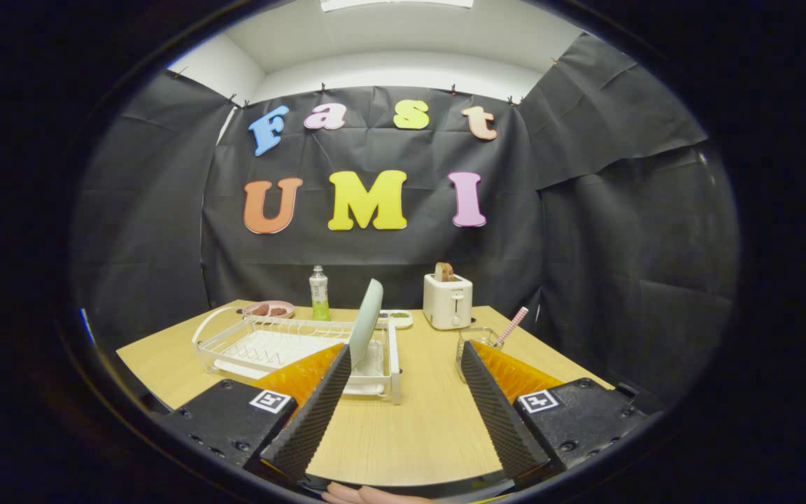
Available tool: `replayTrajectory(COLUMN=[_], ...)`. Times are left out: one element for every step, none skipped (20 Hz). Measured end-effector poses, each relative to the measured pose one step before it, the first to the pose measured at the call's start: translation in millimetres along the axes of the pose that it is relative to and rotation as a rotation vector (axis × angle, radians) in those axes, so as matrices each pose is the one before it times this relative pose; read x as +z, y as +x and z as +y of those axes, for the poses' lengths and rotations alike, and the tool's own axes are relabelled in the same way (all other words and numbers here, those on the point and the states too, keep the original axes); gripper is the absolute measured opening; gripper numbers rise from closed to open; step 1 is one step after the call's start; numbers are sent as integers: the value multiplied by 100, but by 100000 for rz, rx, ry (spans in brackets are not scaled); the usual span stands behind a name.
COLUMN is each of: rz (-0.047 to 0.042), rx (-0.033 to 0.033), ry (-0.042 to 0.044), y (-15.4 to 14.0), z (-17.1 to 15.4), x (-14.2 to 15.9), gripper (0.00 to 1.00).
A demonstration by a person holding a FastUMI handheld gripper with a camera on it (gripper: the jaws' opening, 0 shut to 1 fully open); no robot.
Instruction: Take the plate from the dish rack, then take the spoon from the basket and place it into the plate.
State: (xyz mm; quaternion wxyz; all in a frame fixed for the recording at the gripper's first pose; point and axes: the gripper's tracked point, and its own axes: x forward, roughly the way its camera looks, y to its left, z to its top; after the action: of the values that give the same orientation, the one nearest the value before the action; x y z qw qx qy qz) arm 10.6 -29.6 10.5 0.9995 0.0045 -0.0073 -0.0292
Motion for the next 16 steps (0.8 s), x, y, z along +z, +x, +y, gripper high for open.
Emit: replayTrajectory(rz=[94,214,237,-451,-1003,-491,-368,79,-390,300,285,892,2242,2216,735,1021], rx=[-223,254,574,434,269,-112,33,340,949,541,1557,3434,1799,815,825,341], ry=[48,-103,-272,10,-247,-844,-1054,-1448,-1162,-1399,-613,146,-322,-1471,-1361,-987], y=[46,93,126,74,37,357,215,276,290,457,436,519,619,828,598,765], z=[-84,58,116,150,79,60,72,223,279,177,257,765,515,-14,288,309], x=[154,205,369,532,808,711,634,601,854,757,800,754,636,609,1266,1355], gripper=[100,100,100,100,100,100,100,100,100,100,100,100,100,100,100,100])
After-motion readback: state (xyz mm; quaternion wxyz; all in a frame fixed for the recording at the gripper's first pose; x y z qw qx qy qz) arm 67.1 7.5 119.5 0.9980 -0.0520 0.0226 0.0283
